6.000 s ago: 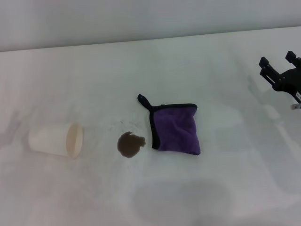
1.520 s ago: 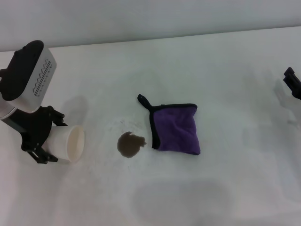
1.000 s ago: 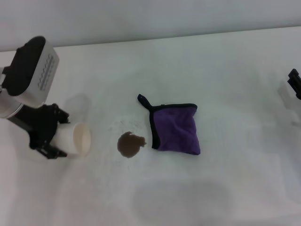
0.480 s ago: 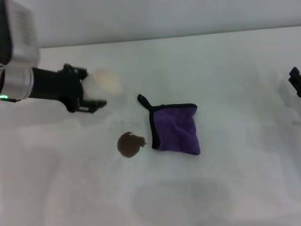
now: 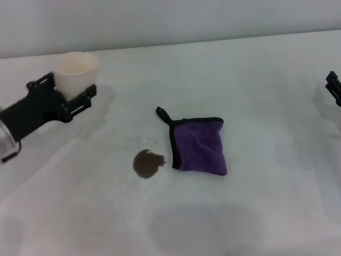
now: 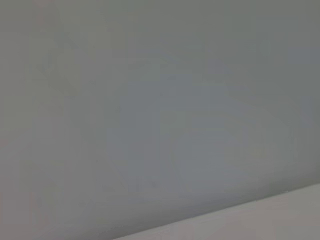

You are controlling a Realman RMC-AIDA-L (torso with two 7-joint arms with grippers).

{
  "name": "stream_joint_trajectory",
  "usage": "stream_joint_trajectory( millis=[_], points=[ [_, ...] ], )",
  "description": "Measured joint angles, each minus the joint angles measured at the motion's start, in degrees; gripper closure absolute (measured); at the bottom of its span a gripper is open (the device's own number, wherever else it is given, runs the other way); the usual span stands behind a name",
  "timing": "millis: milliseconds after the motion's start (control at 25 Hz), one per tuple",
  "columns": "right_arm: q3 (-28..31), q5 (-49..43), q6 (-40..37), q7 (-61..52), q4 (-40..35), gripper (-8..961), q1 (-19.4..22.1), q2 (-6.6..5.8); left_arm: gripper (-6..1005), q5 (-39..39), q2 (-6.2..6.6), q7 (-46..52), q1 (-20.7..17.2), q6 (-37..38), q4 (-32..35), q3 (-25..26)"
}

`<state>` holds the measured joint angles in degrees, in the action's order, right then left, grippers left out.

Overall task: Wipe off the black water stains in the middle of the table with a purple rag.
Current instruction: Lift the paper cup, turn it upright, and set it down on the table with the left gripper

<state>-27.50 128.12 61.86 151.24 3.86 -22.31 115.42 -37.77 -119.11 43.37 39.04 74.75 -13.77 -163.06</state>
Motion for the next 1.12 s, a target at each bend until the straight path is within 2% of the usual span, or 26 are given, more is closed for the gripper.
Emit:
stream_joint_trajectory(
  millis=[160,400,520,760,1120],
  points=[
    [-1.21,-0.69,-0.12,-0.90,-1.26,146,-0.03,-0.09,310,-11.17,-0.08,-9.80,-6.59,-4.05,10.64,0.01],
    [-8.73,-0.75,-0.15,-5.94,-4.99,146,0.01,-0.22,308,-22.18,-0.52,-23.68,-11.83,-10.04,21.45,0.09],
    [-11.90,-0.77,-0.18,-7.02,-6.09,147,-0.01,-0.26,307,-27.30,-0.60,-26.79,-13.13,-13.20,24.83,0.11],
    [-14.10,-0.78,-0.22,-7.03,-6.90,147,0.16,-0.28,306,-28.84,-0.73,-27.15,-14.92,-14.93,25.98,0.11],
    [-14.16,-0.77,0.04,-7.06,-7.63,148,1.44,-0.47,286,-29.34,-0.78,-27.23,-16.24,-16.89,26.10,0.11]
  ],
)
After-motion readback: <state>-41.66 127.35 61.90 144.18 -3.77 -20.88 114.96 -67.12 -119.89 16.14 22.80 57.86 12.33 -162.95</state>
